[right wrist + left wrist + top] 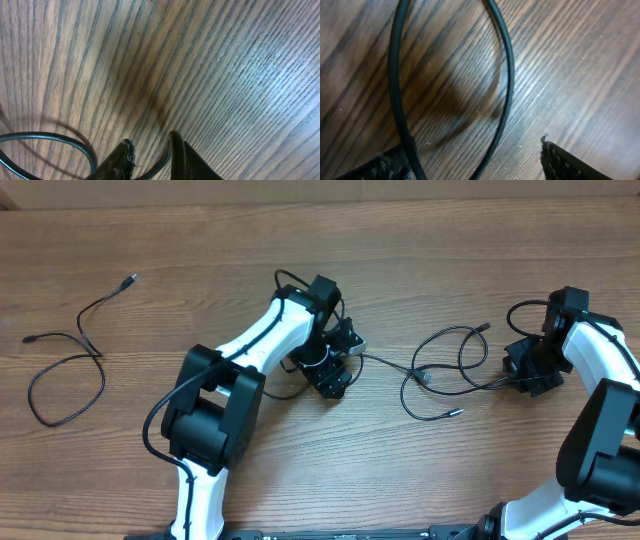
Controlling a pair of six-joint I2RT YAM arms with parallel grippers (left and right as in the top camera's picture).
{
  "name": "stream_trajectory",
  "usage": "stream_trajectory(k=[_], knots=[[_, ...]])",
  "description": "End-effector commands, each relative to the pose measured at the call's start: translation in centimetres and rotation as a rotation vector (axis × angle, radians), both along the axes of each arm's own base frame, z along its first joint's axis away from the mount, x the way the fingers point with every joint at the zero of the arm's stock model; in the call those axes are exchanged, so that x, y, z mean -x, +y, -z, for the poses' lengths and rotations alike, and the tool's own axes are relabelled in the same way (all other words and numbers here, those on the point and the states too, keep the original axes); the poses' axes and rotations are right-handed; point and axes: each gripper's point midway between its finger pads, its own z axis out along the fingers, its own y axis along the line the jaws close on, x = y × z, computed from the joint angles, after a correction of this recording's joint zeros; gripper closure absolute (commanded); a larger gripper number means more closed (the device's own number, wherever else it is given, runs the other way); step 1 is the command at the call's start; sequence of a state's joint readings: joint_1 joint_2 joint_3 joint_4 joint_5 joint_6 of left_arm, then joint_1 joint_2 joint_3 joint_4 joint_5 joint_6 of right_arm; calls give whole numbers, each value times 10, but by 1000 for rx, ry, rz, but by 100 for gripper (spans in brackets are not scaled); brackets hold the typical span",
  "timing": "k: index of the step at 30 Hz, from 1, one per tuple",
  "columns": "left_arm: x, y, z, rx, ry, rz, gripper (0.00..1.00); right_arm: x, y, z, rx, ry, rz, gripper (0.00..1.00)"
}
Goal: Untangle cables
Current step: 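Lift the cable and carry it to the upper left with the left gripper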
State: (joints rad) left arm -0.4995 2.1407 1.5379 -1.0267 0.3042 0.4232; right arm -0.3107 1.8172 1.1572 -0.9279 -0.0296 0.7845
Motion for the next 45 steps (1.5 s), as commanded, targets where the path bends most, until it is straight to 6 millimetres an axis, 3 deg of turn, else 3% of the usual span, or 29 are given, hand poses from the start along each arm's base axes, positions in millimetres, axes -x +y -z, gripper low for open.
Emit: stream_trajectory(k=[1, 4, 7, 11, 14, 17, 21, 27, 31, 35, 38, 45], knots=[[7, 19, 29, -191, -17, -10, 21, 2, 1, 4, -1, 9, -4, 71], [6, 19, 30, -253, -56, -26, 24, 2, 1, 4, -1, 9, -4, 71], [3, 18, 31, -296, -96, -52, 34, 2, 1, 4, -1, 9, -4, 67], [1, 15, 31, -286, -108, -50, 75, 2, 1, 4, -1, 9, -4, 66], [-1, 17, 31, -299, -118, -52, 95, 2, 1, 4, -1, 9, -4, 67], [-14, 29, 24, -375, -182, -95, 96, 1, 1, 3, 0, 7, -4, 66], [-39, 39, -11, -444, -307, -199, 96, 1, 1, 3, 0, 6, -4, 67], [-80, 33, -106, -355, -546, -410, 96, 2, 1, 4, -1, 10, -4, 86], [-100, 45, -180, -273, -719, -578, 96, 3, 1, 4, -3, 13, -4, 92], [-113, 82, -242, -229, -888, -790, 96, 4, 2, 4, -5, 19, -4, 94], [-117, 116, -268, -229, -950, -932, 96, 6, 3, 4, -11, 25, -4, 95], [-129, 204, -265, -276, -911, -1248, 96, 4, 15, 3, -75, 14, -6, 96]])
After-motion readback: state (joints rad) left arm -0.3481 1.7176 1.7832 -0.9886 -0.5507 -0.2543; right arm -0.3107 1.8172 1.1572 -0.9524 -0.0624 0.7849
